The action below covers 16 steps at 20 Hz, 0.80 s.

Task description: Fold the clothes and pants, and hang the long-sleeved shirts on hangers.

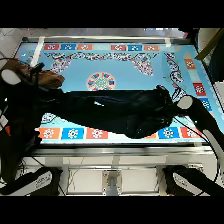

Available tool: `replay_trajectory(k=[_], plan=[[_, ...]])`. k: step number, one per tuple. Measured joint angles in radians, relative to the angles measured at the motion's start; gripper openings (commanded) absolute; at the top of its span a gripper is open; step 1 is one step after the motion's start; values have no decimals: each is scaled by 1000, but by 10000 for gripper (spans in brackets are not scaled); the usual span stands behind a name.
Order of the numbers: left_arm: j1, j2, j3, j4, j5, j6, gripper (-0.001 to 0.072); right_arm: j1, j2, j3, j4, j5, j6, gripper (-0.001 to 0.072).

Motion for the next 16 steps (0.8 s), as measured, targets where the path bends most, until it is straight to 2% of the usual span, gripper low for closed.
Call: replay_trajectory(k=[2, 6, 7, 8, 11, 12, 13, 14, 16], plan=[[34, 70, -77, 23, 21, 0, 697, 27, -23, -2, -68, -40, 95, 683], [61, 139, -138, 42, 39, 0, 697, 84, -95, -3, -148, -82, 212, 681], [64, 146, -145, 45, 40, 0, 698, 98, -119, -3, -171, -85, 241, 670], [67, 152, -150, 49, 40, 0, 697, 108, -140, -3, -188, -92, 270, 630], [70, 161, -158, 51, 41, 0, 697, 125, -186, -3, -237, -98, 351, 598], [71, 163, -159, 53, 42, 0, 697, 128, -195, -3, -262, -97, 380, 431], [71, 163, -160, 54, 42, 0, 697, 130, -201, -3, -285, -97, 406, 132], [71, 164, -161, 53, 42, 0, 697, 131, -206, -3, -310, -93, 428, 67], [72, 165, -162, 58, 42, 0, 697, 134, -211, 8, -335, -80, 444, 67]])
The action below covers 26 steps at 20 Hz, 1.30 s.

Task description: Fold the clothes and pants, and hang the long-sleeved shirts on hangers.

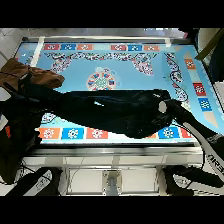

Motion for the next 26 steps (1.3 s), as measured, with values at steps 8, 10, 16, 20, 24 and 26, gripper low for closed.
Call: replay_trajectory(k=[8, 10, 16, 20, 24, 26], plan=[[0, 19, -56, 51, 5, -20, 697, -34, 113, 229, -381, 311, -132, 66], [0, 58, -138, 56, 30, -64, 697, -105, 204, 254, -472, 370, -177, 66], [0, 205, -334, 58, 274, -296, 697, -464, 531, 49, -488, 352, -275, 66], [0, 228, -367, 39, 344, -382, 697, -670, 619, -185, -412, 216, -339, 66], [-3, 224, -375, -14, 358, -408, 698, -838, 644, -281, -381, 96, -362, 471], [-15, 206, -377, -33, 358, -412, 698, -904, 654, -297, -368, 71, -369, 649]])
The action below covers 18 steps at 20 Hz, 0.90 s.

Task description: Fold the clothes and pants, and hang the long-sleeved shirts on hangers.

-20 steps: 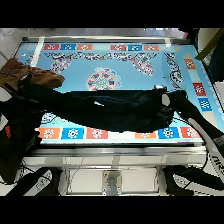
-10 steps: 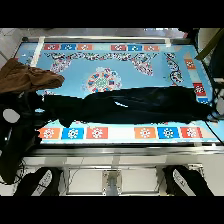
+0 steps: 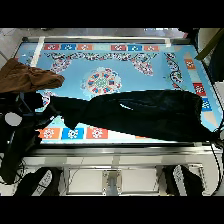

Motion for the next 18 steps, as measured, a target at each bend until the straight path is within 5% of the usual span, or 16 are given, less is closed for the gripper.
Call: replay_trajectory(k=[14, 15, 16, 17, 18], plan=[[-148, -282, -1, 2, 53, 119, 697, -90, 156, 248, 544, -27, -171, 645], [-149, -296, -1, -21, 72, 124, 641, -90, 158, 251, 579, -25, -175, 613], [-151, -312, -1, -54, 93, 138, 433, -90, 158, 255, 613, -22, -178, 611], [-152, -327, -1, -93, 114, 156, 63, -90, 159, 257, 643, -23, -181, 610], [-153, -339, -1, -136, 138, 183, 18, -90, 159, 259, 664, -20, -183, 610]])
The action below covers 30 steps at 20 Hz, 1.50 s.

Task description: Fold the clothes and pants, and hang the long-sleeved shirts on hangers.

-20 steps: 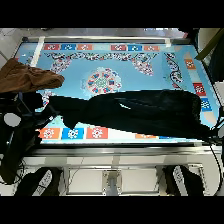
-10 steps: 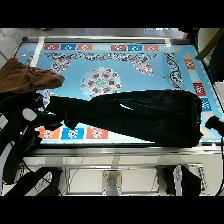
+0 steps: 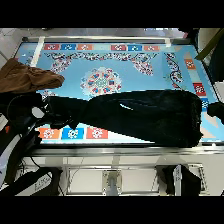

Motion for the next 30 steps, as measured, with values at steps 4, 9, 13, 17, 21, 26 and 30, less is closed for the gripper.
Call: replay_trajectory(k=[4, 9, 13, 17, 21, 26, 30], plan=[[4, -18, 9, -105, 71, 104, 17, 0, 1, 4, 53, 3, -4, 558], [13, 50, 157, -145, 177, 154, 13, 0, 1, 4, 72, 20, -11, 558], [31, -29, 390, -95, 293, 149, 14, 0, 1, 4, 86, 27, -22, 558], [47, -277, 664, -72, 333, 141, 720, 0, 1, 4, 126, 24, -32, 559], [79, -443, 851, -69, 304, 146, 707, 0, 1, 4, 142, 21, -58, 559], [219, -413, 909, 31, 56, 142, 699, 0, 1, 3, 18, 60, -84, 559], [370, -241, 669, 114, -178, 124, 699, 0, 1, -40, -113, 138, -108, 559]])
